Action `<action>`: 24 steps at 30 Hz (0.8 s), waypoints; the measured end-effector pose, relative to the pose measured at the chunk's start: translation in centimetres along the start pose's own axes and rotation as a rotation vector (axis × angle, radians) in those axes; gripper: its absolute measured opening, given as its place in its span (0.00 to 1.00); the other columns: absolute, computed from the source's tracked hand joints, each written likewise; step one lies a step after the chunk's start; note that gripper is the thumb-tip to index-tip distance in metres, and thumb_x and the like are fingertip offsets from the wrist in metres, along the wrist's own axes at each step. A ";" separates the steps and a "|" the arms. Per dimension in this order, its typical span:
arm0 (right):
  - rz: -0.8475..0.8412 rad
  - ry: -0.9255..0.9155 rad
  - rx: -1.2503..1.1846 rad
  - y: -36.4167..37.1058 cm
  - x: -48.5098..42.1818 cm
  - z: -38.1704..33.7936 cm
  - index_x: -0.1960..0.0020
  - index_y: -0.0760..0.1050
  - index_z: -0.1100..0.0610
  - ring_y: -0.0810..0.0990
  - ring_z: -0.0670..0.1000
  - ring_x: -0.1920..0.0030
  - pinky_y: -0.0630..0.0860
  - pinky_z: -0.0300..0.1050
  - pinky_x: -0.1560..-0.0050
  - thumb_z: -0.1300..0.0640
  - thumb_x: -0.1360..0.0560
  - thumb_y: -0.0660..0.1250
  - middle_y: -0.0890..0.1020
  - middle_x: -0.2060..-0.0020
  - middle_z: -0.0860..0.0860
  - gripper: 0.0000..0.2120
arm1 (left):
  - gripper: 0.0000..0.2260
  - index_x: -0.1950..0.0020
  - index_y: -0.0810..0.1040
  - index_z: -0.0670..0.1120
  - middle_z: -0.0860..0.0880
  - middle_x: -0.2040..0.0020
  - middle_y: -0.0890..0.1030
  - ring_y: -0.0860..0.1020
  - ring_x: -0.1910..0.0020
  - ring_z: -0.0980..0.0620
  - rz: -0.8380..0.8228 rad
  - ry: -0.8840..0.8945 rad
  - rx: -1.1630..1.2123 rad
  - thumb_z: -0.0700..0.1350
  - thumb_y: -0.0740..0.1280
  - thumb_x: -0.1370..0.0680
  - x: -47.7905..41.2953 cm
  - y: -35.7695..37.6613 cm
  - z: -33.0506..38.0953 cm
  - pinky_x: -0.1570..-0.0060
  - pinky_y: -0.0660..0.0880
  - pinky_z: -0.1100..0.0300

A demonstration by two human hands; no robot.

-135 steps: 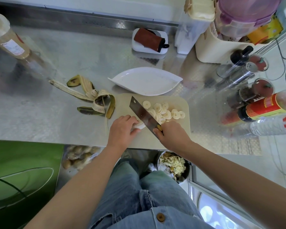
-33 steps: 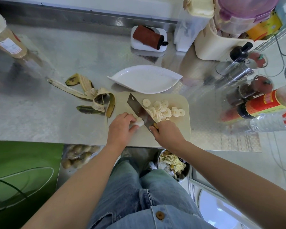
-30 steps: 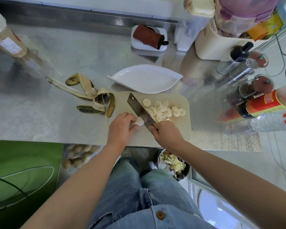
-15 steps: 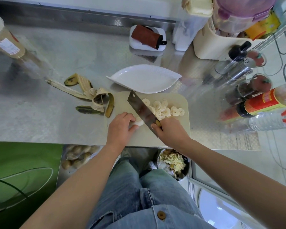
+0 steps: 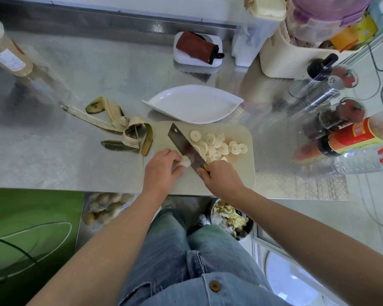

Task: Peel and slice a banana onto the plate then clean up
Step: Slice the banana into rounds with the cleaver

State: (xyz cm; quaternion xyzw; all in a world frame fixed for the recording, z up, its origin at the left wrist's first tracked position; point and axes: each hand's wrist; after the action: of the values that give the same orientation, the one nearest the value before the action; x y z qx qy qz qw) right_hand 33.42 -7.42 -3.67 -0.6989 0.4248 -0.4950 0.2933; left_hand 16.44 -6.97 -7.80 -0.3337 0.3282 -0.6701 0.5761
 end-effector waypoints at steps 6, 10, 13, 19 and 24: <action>-0.032 0.018 -0.009 0.5 -0.4 -0.3 0.65 0.67 0.59 0.71 0.54 0.68 0.63 0.44 0.70 0.49 0.19 0.56 0.66 0.73 0.50 0.20 | 0.10 0.50 0.78 0.46 0.49 0.53 0.79 0.74 0.55 0.52 0.003 -0.006 0.002 0.46 0.74 0.28 0.0 0.0 0.1 0.58 0.71 0.61; 0.002 -0.012 -0.023 -0.2 -0.4 0.0 0.72 0.60 0.56 0.67 0.53 0.71 0.61 0.45 0.70 0.49 0.19 0.57 0.66 0.75 0.52 0.24 | 0.10 0.49 0.78 0.45 0.48 0.52 0.79 0.74 0.54 0.52 0.001 -0.003 0.000 0.46 0.73 0.28 0.0 0.0 0.1 0.57 0.69 0.62; 0.068 -0.022 -0.067 -1.1 0.0 0.3 0.72 0.61 0.56 0.67 0.54 0.72 0.61 0.47 0.71 0.49 0.20 0.58 0.66 0.75 0.52 0.24 | 0.10 0.49 0.79 0.44 0.48 0.51 0.79 0.75 0.53 0.51 0.004 0.002 0.004 0.45 0.73 0.28 0.1 -0.1 0.1 0.56 0.70 0.62; 0.031 -0.032 -0.034 -1.9 0.2 0.4 0.65 0.71 0.60 0.71 0.53 0.72 0.64 0.45 0.72 0.47 0.20 0.58 0.70 0.74 0.52 0.21 | 0.10 0.50 0.79 0.44 0.48 0.52 0.79 0.75 0.54 0.51 0.001 0.004 0.005 0.45 0.74 0.28 0.1 0.0 0.0 0.58 0.68 0.63; 0.003 -0.023 0.005 -1.6 0.1 0.4 0.70 0.64 0.57 0.67 0.50 0.74 0.59 0.43 0.74 0.48 0.20 0.58 0.68 0.74 0.52 0.22 | 0.10 0.50 0.78 0.45 0.48 0.52 0.79 0.74 0.54 0.51 0.007 0.004 0.008 0.45 0.73 0.28 0.1 0.0 0.1 0.57 0.71 0.62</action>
State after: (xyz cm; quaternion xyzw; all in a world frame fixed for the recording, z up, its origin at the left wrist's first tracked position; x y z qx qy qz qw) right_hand 34.27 -6.79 -2.41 -0.7032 0.4214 -0.4873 0.3008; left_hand 16.48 -7.04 -7.72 -0.3289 0.3280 -0.6700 0.5791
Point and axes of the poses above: each hand's wrist, its own x-axis away from the middle knuckle, its own y-axis out of the palm, z = x × y
